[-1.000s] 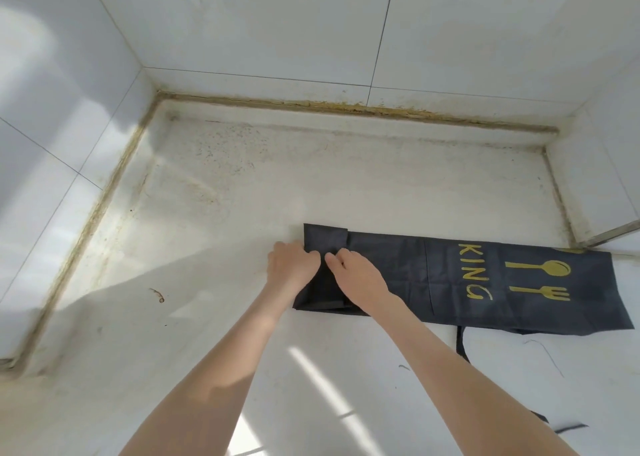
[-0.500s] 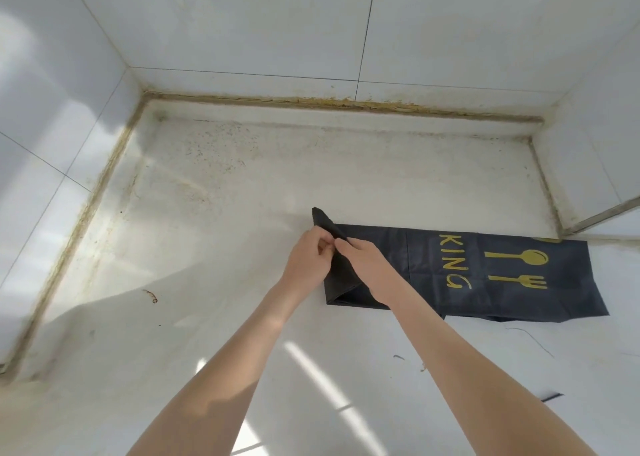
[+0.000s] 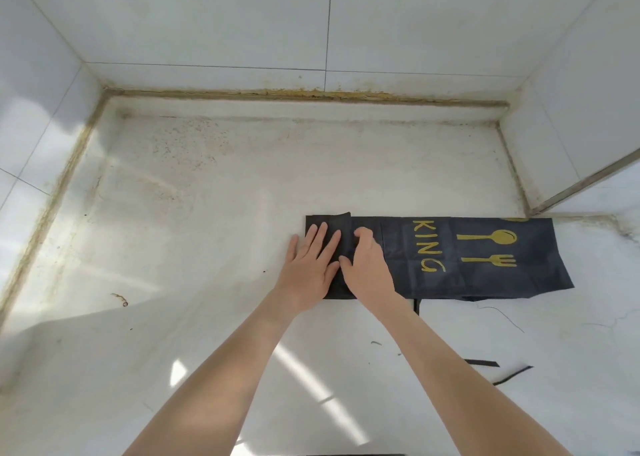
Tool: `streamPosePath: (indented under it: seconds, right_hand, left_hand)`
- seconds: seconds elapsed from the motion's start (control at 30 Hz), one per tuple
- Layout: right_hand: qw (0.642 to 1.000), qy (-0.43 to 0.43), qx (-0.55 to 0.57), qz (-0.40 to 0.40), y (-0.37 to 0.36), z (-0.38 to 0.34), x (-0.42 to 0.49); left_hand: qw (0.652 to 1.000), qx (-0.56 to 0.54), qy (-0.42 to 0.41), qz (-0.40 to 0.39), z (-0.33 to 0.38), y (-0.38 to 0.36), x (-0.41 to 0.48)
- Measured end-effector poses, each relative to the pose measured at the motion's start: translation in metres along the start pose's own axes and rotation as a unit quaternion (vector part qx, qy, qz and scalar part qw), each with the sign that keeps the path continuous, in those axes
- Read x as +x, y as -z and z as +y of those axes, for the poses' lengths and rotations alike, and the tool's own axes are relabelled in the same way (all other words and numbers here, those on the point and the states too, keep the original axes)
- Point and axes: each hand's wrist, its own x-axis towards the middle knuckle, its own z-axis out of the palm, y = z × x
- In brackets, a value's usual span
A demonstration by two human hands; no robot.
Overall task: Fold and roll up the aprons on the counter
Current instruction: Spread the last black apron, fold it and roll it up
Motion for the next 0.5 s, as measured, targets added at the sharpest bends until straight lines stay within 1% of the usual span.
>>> streamPosePath:
  seconds: [0.07,0.1,0.13,0.17,0.2,0.23,0.27,0.3,0.33,0.37,0.4,0.43,0.47,0.5]
  right_hand:
    - [0.983,0.084,-0.149,0.067,-0.007,0.013,-0.002]
    - [0.97,0.113,-0.194,0.098,-0.01,0.02,-0.004]
    - [0.959,0.13,-0.226,0.107,-0.012,0.025,-0.006]
    - [0.952,0.14,-0.251,0.107,-0.013,0.027,-0.009]
    - [0.946,0.147,-0.272,0.1,-0.013,0.03,-0.011]
    - [0.944,0.144,-0.285,0.088,-0.014,0.031,-0.013]
    - [0.946,0.13,-0.288,0.07,-0.011,0.03,-0.013]
    - [0.948,0.119,-0.291,0.054,-0.01,0.029,-0.013]
    - [0.948,0.113,-0.293,0.047,-0.01,0.028,-0.012]
    - [0.949,0.109,-0.293,0.046,-0.012,0.028,-0.01]
    - [0.951,0.103,-0.29,0.042,-0.012,0.026,-0.01]
    - [0.954,0.094,-0.283,0.037,-0.013,0.025,-0.008]
    - [0.957,0.09,-0.272,0.043,-0.015,0.026,-0.005]
    - [0.959,0.091,-0.262,0.053,-0.016,0.026,-0.003]
  left_hand:
    - [1.0,0.028,0.003,-0.003,0.002,-0.003,0.001]
    - [1.0,0.027,0.007,-0.005,0.003,-0.004,0.002]
    - [1.0,0.011,0.015,0.001,0.004,-0.003,0.001]
    - [0.999,-0.015,0.033,0.019,0.006,-0.001,0.0]
    - [0.995,-0.061,0.063,0.055,0.009,0.001,-0.001]
    - [0.981,-0.121,0.107,0.107,0.012,0.004,-0.001]
    - [0.957,-0.183,0.161,0.156,0.017,0.008,0.0]
    - [0.924,-0.251,0.22,0.184,0.021,0.011,0.003]
    - [0.883,-0.332,0.28,0.18,0.022,0.016,0.007]
    - [0.832,-0.423,0.33,0.138,0.022,0.021,0.012]
    - [0.769,-0.526,0.355,0.079,0.022,0.029,0.016]
    - [0.713,-0.605,0.354,0.018,0.022,0.039,0.016]
    - [0.684,-0.646,0.336,-0.03,0.022,0.047,0.016]
    - [0.675,-0.667,0.31,-0.05,0.024,0.052,0.014]
